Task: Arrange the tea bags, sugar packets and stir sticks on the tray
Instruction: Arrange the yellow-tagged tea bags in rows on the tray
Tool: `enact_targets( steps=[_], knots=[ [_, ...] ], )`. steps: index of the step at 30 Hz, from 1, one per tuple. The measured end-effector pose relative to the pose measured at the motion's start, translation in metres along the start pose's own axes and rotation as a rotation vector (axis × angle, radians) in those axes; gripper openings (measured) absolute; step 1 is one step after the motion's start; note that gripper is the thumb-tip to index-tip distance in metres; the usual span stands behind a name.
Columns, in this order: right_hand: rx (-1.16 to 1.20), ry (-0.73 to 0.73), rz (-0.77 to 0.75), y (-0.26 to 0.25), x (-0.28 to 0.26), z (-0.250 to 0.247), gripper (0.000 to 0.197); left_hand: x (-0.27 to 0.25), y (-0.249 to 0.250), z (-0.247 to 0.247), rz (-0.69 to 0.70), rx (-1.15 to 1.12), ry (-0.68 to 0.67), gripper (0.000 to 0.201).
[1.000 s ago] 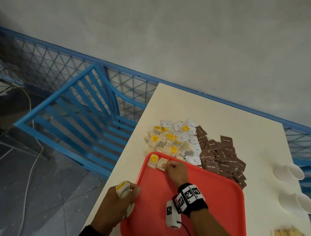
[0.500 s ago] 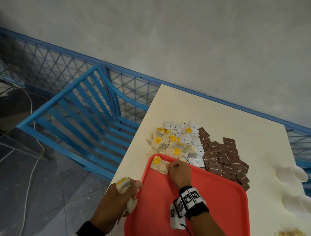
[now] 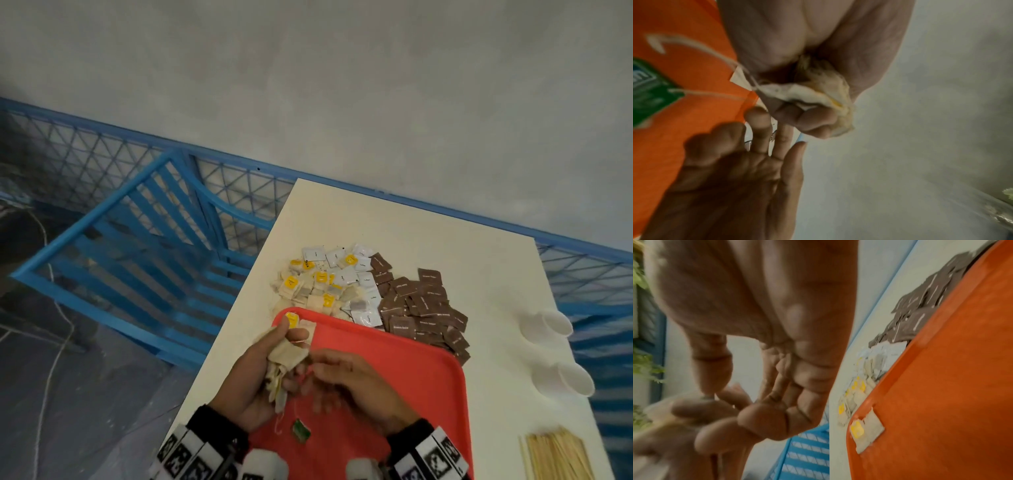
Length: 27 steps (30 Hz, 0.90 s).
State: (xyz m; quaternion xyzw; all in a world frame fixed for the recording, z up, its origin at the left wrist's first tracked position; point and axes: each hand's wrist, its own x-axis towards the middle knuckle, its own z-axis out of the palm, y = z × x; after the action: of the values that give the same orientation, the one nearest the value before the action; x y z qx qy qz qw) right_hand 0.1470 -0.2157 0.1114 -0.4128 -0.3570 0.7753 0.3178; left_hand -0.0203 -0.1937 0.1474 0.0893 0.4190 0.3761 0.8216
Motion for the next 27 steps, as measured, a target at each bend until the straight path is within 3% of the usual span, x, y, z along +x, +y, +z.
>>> enact_targets(
  steps=[5, 7, 9, 11, 15, 18, 21, 24, 27],
  knots=[
    [-0.215, 0.115, -0.082, -0.006, -0.035, -0.021, 0.026, -0.002, -0.016, 0.013, -0.018, 0.001, -0.011, 0.035],
    [-0.397, 0.232, -0.237, -0.008, -0.047, -0.020, 0.022, -0.002, -0.021, 0.021, -0.002, 0.030, -0.018, 0.036],
    [-0.690, 0.357, -0.503, -0.012, -0.052, -0.014, 0.029, -0.001, -0.024, 0.025, 0.005, 0.096, -0.024, 0.037],
    [-0.916, 0.360, -0.713, -0.012, -0.054, -0.008, 0.036, -0.001, -0.027, 0.029, -0.019, 0.124, -0.046, 0.039],
    [-1.064, 0.405, -0.833, -0.017, -0.055, -0.009, 0.020, -0.007, -0.036, 0.039, -0.061, 0.106, -0.111, 0.042],
    [-0.912, 0.426, -0.801, -0.022, -0.062, -0.012, 0.011, -0.011, -0.036, 0.044, -0.012, 0.158, -0.130, 0.051],
    [-0.399, 0.431, -0.621, -0.028, -0.071, -0.014, 0.006, -0.019, -0.032, 0.051, 0.101, 0.164, -0.124, 0.049],
    [0.001, 0.453, -0.499, -0.022, -0.071, -0.015, 0.033, -0.023, -0.034, 0.058, 0.260, 0.333, -0.126, 0.031],
    [0.125, 0.441, -0.475, -0.016, -0.069, -0.016, 0.049, -0.024, -0.037, 0.061, 0.365, 0.436, -0.116, 0.016]
  ],
)
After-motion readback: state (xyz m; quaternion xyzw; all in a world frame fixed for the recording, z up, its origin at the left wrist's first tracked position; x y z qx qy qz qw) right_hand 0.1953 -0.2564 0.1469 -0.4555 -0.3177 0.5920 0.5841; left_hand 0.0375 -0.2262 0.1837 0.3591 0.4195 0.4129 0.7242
